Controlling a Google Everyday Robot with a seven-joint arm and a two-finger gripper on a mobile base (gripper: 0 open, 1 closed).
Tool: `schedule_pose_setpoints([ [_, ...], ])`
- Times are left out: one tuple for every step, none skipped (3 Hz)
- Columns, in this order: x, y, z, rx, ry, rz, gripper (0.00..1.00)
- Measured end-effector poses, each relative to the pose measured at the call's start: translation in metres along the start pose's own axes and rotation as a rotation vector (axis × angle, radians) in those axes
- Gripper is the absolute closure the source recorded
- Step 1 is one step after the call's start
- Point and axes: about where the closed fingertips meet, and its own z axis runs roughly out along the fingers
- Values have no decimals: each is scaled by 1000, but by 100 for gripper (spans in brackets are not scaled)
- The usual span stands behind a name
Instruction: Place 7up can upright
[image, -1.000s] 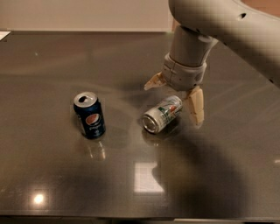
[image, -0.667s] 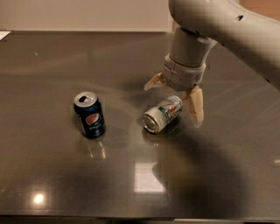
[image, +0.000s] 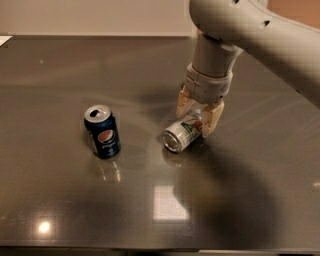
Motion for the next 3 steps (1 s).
schedule_pose_setpoints([
  [3,3,0,-8,17,-11,65],
  [0,5,-18,31,45,-60,88],
  [-1,10,-44,89,116,-152,100],
])
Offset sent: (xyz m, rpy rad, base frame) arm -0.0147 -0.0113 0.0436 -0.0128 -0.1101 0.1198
